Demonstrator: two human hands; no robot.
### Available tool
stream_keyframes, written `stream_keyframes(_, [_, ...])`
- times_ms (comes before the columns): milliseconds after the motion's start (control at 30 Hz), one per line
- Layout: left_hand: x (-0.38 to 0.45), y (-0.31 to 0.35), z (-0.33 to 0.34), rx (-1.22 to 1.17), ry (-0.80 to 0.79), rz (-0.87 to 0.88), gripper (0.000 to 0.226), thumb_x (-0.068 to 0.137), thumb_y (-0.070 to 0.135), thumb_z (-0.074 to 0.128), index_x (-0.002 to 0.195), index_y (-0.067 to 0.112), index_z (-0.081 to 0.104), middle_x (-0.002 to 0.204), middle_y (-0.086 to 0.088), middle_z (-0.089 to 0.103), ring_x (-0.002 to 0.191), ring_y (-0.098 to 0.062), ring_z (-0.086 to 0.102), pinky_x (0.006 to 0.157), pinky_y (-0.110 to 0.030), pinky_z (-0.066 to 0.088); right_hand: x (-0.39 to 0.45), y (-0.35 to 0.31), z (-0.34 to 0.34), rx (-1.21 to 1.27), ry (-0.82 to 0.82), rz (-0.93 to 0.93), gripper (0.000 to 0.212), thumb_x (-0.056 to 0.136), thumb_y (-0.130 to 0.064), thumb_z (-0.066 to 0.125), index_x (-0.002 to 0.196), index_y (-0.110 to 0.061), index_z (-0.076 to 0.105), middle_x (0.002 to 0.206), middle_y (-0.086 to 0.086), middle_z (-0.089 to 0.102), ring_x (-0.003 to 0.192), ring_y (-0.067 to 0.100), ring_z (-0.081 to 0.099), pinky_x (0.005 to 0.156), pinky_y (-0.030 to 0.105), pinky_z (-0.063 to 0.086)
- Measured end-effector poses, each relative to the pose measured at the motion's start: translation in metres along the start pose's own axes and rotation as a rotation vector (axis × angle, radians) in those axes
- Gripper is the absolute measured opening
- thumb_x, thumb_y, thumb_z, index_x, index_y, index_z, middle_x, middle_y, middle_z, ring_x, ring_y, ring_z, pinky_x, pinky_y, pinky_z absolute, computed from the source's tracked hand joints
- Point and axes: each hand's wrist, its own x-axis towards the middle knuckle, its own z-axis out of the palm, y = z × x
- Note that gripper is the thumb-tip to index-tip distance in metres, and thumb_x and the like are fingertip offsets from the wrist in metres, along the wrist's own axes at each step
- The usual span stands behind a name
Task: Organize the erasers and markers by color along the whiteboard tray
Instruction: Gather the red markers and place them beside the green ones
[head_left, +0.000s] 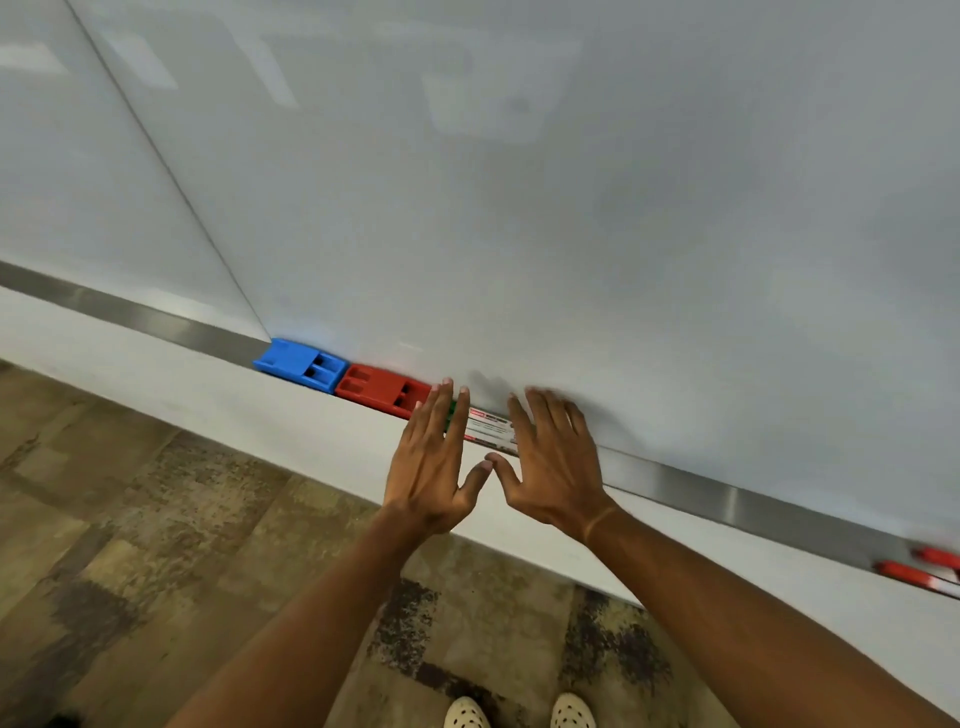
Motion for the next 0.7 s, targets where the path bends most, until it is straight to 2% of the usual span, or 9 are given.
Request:
stream_keyframes(100, [0.002, 0.016, 0.004, -0.019, -0.014, 0.081, 0.084, 0.092, 0.061, 0.028, 0.153, 0.013, -0.003, 0.162, -0.01, -0.005, 0.149, -0.021, -0.006, 0.121, -0.037, -0.001, -0.024, 0.015, -0.001, 0.019, -0.008, 0.041, 0.083, 0.086, -0.063, 0.037, 0.148, -0.009, 0.024, 0.155, 0.017, 0.024, 0.145, 0.033, 0.019, 0.117, 0.05, 0.016])
stream_keyframes(233, [0.003, 0.047, 0.015, -0.036, -0.038, 0.179, 0.085, 0.092, 0.062, 0.028, 0.153, 0.012, -0.004, 0.163, -0.009, -0.005, 0.15, -0.022, -0.006, 0.121, -0.041, 0.003, -0.056, 0.039, -0.004, 0.033, -0.028, 0.133, 0.09, 0.086, -0.065, 0.032, 0.151, -0.011, 0.004, 0.16, 0.015, 0.005, 0.148, 0.029, -0.001, 0.12, 0.048, 0.011])
stream_keyframes(400, [0.002, 0.091, 0.032, -0.039, -0.075, 0.268, 0.086, 0.092, 0.06, 0.03, 0.153, 0.01, -0.002, 0.162, -0.011, -0.004, 0.15, -0.024, -0.005, 0.12, -0.046, 0.01, -0.095, 0.067, -0.013, 0.026, -0.032, 0.241, 0.09, 0.086, -0.067, 0.028, 0.151, -0.011, -0.001, 0.16, 0.014, -0.004, 0.148, 0.028, -0.005, 0.119, 0.049, 0.008])
stream_keyframes(567, [-0.001, 0.142, 0.05, -0.043, -0.102, 0.345, 0.086, 0.091, 0.063, 0.025, 0.153, 0.009, -0.001, 0.162, -0.012, -0.004, 0.15, -0.024, -0.005, 0.12, -0.043, 0.004, -0.14, 0.101, -0.026, 0.001, -0.043, 0.354, 0.091, 0.086, -0.068, 0.027, 0.151, -0.011, -0.002, 0.16, 0.014, -0.006, 0.147, 0.029, -0.007, 0.119, 0.052, 0.013])
stream_keyframes(700, [-0.006, 0.18, 0.063, -0.044, -0.11, 0.379, 0.086, 0.092, 0.064, 0.023, 0.153, 0.008, 0.0, 0.162, -0.013, -0.003, 0.15, -0.025, -0.003, 0.12, -0.043, 0.005, -0.177, 0.128, -0.042, -0.005, -0.052, 0.412, 0.091, 0.087, -0.069, 0.025, 0.151, -0.01, -0.001, 0.16, 0.013, -0.007, 0.147, 0.029, -0.007, 0.118, 0.052, 0.013])
